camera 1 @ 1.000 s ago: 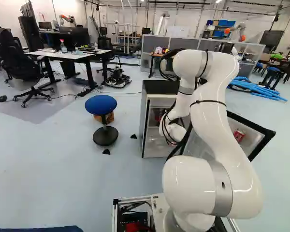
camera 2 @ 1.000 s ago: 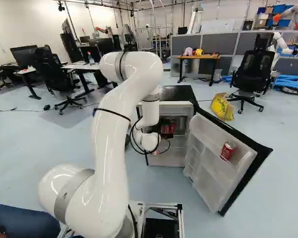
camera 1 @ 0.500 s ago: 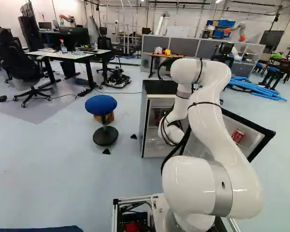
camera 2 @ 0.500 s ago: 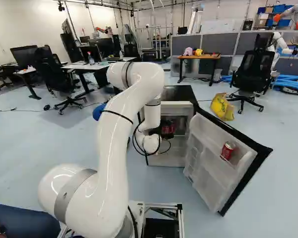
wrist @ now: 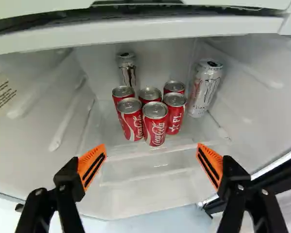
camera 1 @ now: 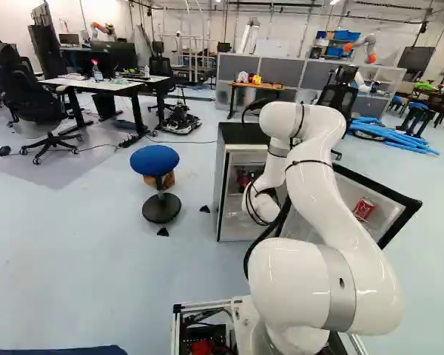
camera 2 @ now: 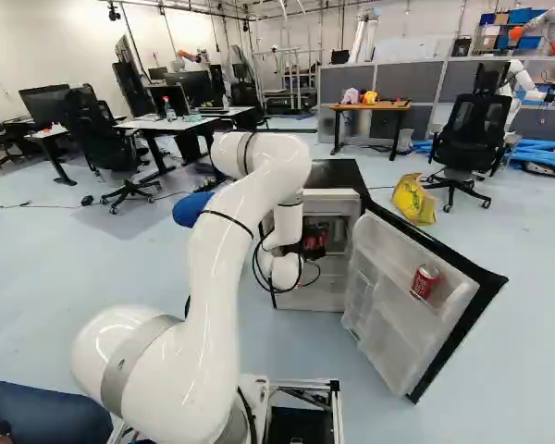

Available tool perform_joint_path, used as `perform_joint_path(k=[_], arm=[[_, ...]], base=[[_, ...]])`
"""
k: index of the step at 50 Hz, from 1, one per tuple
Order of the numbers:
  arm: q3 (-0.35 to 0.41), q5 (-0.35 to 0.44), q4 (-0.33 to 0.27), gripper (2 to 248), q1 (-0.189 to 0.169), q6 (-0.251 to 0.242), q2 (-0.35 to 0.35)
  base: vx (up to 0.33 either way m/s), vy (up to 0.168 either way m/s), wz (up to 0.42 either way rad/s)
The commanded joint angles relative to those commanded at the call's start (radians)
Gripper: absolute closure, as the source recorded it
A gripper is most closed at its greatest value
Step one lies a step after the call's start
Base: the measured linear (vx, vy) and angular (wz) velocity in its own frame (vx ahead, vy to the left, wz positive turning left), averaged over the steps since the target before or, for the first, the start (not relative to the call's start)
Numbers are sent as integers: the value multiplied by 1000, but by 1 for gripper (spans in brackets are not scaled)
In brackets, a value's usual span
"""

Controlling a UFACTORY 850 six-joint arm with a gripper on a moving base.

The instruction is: Grab a drink from the fridge

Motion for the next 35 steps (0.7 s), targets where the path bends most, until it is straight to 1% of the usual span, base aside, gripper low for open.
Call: perform_joint_path(k=[20, 35], arm=[[-99, 73, 0, 3, -9, 0, -92], [-125, 84, 0, 3, -15, 0, -105]], base=[[0, 0, 0], [0, 0, 0]])
